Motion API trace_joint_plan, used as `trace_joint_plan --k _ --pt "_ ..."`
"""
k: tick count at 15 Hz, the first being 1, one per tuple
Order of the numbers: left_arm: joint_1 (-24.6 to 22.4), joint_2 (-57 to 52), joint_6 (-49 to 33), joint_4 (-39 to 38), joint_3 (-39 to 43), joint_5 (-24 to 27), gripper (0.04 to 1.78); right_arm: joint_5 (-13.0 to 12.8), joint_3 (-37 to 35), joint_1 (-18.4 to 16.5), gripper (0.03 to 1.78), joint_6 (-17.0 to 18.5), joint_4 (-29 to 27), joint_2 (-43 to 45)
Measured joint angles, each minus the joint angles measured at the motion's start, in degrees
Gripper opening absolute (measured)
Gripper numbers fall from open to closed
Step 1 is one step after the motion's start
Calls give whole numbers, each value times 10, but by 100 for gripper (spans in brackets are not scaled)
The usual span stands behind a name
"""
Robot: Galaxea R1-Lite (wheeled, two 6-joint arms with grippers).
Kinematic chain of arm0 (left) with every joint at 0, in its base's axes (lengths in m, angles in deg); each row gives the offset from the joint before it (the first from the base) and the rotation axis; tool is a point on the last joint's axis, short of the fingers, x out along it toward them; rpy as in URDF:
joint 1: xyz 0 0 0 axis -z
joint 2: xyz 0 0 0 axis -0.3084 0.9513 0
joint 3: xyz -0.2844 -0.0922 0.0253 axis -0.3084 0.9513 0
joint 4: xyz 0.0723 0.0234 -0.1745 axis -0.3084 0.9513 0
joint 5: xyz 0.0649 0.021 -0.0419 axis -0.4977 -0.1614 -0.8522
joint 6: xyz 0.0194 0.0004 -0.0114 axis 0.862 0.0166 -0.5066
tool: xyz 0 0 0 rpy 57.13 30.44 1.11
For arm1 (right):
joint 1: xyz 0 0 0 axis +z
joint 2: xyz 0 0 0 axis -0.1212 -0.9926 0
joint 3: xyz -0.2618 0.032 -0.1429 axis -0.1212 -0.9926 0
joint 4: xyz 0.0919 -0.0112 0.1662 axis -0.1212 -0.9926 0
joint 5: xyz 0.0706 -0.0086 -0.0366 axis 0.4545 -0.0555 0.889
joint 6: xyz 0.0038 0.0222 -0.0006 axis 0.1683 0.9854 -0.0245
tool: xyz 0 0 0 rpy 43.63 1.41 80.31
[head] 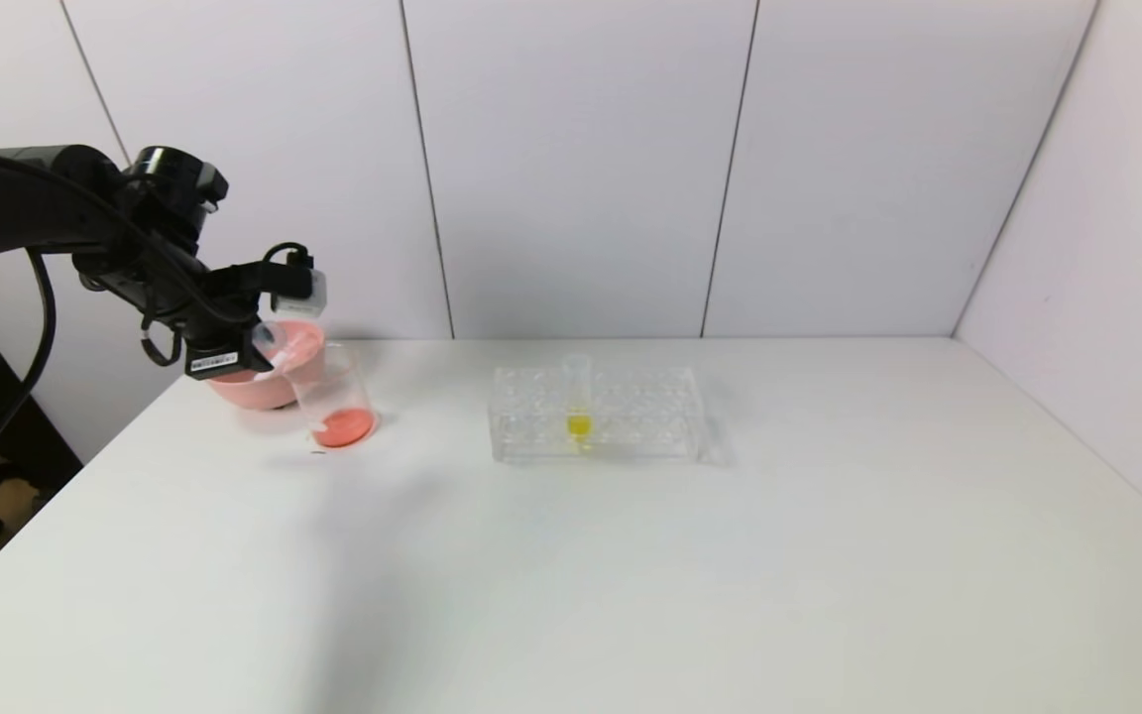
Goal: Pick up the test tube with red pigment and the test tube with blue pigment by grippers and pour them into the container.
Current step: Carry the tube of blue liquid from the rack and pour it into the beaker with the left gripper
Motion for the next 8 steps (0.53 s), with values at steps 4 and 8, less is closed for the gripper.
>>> trace_joint_plan --k 4,8 --pt "7 -1 3 -4 0 -29 50 0 0 0 177 0 0 0" --pt "15 0 3 -14 0 -46 50 0 0 0 178 0 0 0"
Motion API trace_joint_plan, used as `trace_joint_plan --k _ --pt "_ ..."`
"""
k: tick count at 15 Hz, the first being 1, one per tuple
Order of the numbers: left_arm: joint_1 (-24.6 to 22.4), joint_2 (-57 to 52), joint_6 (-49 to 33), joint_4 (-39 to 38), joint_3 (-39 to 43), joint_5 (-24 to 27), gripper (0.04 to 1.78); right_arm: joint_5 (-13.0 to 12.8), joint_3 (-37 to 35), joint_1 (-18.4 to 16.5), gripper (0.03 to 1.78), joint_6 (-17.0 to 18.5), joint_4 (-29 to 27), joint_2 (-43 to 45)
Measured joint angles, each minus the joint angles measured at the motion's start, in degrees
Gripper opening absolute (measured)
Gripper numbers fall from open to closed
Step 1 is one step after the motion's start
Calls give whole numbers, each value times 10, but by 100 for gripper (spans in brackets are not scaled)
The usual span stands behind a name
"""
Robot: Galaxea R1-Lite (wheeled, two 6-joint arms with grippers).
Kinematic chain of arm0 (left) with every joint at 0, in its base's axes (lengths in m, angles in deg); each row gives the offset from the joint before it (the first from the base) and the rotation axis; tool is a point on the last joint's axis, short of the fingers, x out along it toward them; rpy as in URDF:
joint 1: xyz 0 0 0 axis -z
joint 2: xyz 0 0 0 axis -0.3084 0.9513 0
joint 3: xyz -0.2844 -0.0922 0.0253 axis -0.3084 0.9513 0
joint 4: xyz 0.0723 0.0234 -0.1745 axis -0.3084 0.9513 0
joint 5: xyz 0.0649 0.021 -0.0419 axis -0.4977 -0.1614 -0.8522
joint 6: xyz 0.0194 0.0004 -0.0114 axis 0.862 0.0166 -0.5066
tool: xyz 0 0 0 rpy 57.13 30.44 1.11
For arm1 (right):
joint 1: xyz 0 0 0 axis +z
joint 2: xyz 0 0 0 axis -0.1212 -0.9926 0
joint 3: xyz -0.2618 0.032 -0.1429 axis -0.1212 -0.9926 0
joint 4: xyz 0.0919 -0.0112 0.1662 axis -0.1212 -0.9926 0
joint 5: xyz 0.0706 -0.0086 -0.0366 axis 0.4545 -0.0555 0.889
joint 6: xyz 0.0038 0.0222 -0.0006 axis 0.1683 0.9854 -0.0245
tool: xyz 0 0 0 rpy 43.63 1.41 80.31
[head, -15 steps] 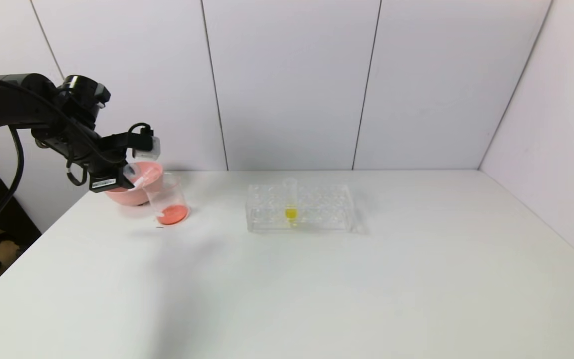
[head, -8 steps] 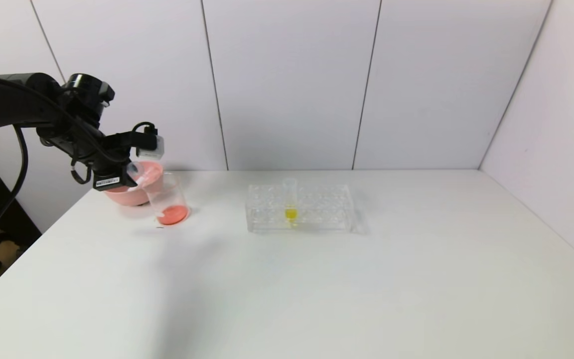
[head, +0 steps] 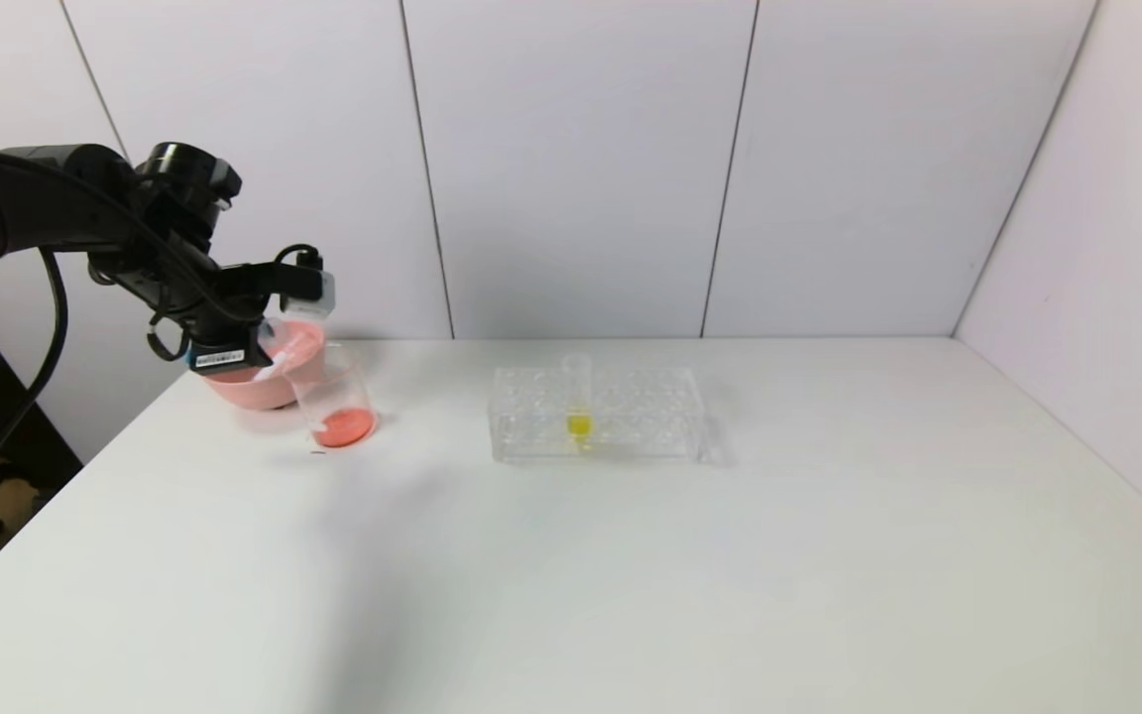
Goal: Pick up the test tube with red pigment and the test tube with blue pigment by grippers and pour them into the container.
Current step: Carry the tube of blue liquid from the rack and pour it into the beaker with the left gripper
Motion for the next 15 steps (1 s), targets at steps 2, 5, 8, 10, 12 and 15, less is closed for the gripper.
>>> trace_joint_plan --k 2,5,8,10,12,15 --pt "2 3 0 -3 0 -9 50 0 0 0 177 0 0 0" --pt "4 4 0 -3 0 -22 50 0 0 0 177 0 0 0" --pt "4 4 0 -3 0 -22 50 0 0 0 178 0 0 0" --pt "5 4 1 -2 0 -22 50 0 0 0 178 0 0 0" --pt "5 4 1 -2 0 -22 50 0 0 0 178 0 0 0" --pt "5 4 1 -2 0 -22 50 0 0 0 177 0 0 0"
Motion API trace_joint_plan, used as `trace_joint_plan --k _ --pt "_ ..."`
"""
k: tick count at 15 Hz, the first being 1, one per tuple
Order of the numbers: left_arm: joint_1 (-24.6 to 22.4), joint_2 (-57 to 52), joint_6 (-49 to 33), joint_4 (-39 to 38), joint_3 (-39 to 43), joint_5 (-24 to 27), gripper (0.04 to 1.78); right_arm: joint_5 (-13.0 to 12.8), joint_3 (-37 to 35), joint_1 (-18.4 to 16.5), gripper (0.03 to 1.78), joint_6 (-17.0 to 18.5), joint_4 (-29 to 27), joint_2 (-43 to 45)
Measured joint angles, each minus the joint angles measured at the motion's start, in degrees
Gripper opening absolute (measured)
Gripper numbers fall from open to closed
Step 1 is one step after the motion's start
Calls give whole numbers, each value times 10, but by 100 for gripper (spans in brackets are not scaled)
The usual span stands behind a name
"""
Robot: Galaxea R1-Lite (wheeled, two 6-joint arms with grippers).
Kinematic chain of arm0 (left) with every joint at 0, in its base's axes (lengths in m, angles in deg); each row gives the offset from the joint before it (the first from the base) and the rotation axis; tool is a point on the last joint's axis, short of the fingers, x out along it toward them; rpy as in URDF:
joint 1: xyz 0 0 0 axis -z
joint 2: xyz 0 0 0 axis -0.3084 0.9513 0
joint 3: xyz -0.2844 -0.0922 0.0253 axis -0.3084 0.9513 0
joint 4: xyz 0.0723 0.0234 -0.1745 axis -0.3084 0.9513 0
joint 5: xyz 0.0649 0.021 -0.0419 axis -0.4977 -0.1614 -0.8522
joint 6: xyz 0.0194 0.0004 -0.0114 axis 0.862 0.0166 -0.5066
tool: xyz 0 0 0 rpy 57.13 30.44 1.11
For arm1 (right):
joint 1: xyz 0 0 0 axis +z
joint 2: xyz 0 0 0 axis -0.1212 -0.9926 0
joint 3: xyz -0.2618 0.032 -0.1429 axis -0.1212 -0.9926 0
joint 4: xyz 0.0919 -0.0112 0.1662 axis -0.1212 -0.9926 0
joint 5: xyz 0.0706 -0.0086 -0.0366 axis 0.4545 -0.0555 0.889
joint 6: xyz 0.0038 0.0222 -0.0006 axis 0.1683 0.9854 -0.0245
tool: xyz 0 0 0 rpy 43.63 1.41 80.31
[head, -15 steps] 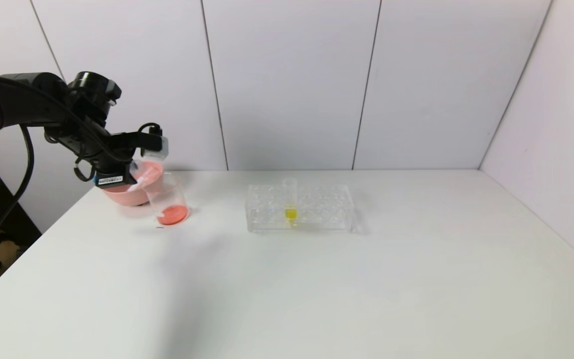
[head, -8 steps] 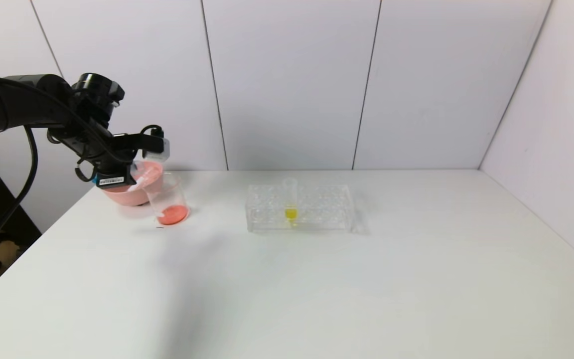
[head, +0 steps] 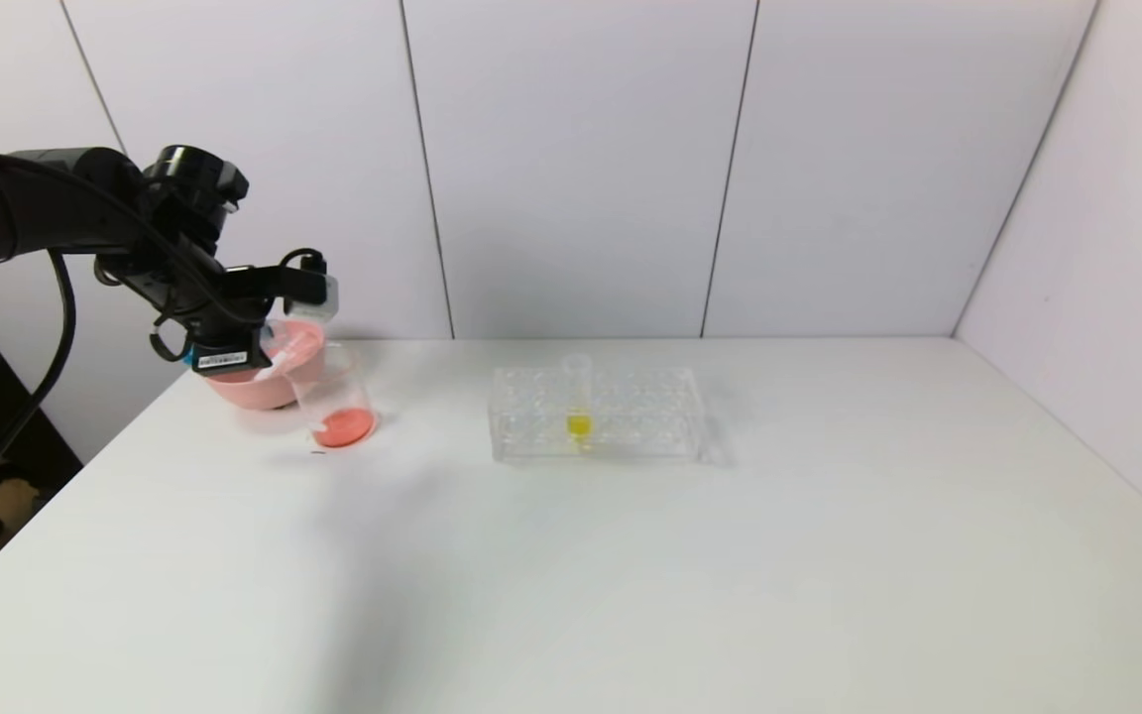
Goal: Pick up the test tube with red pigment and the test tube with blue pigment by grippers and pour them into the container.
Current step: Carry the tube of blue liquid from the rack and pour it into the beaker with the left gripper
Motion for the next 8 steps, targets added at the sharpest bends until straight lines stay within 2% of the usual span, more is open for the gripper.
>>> trace_joint_plan --k 8 --pt "10 -2 1 1 0 -20 50 0 0 0 178 0 0 0"
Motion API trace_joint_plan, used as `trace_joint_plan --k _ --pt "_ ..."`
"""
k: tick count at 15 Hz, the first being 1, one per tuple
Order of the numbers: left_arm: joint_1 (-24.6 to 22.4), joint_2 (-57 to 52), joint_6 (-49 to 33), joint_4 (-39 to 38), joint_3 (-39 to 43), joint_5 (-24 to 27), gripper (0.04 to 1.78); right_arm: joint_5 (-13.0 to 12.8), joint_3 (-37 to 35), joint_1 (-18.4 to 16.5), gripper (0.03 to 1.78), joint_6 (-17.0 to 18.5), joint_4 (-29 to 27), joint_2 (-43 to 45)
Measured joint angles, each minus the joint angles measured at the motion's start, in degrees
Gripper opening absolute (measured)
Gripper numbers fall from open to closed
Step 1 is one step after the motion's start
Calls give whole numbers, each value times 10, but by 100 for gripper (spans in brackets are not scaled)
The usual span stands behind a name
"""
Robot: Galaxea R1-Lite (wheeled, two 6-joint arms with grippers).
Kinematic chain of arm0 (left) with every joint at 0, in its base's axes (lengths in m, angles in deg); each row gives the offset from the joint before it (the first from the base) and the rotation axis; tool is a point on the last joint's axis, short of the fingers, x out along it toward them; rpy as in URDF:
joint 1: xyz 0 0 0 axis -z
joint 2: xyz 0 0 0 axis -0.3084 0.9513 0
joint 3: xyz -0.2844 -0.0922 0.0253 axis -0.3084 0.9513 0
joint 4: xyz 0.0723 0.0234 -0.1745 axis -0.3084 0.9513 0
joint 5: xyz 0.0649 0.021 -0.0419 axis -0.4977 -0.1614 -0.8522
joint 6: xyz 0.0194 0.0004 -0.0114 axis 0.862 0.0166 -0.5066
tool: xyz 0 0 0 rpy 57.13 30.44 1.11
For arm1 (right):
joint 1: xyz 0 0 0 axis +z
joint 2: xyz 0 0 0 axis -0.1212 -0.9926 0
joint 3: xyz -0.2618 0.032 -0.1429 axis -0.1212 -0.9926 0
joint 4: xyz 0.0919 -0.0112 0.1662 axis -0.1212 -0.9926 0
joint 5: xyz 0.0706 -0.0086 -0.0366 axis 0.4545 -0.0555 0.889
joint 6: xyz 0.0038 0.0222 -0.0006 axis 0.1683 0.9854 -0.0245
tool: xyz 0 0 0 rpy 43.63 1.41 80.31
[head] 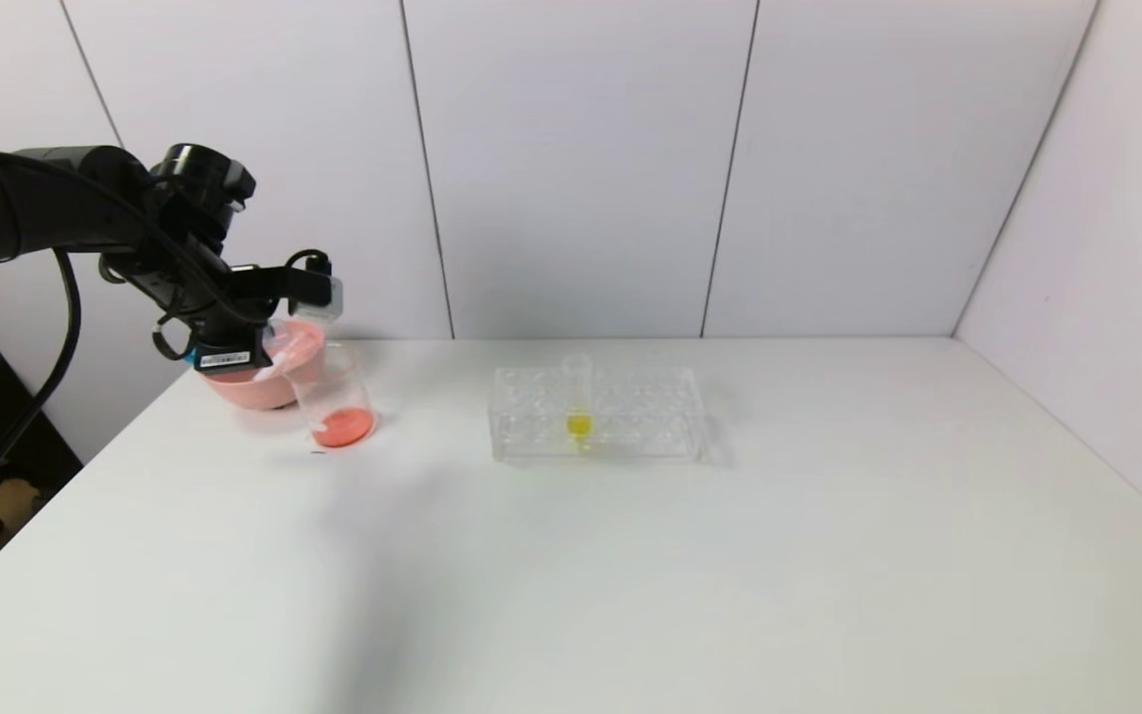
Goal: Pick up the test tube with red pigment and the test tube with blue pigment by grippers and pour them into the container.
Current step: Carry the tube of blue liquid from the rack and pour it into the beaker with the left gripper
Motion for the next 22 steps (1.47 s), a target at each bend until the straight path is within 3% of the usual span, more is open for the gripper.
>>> trace_joint_plan --k 22 --pt "28 13 24 -35 0 -87 50 0 0 0 177 0 0 0"
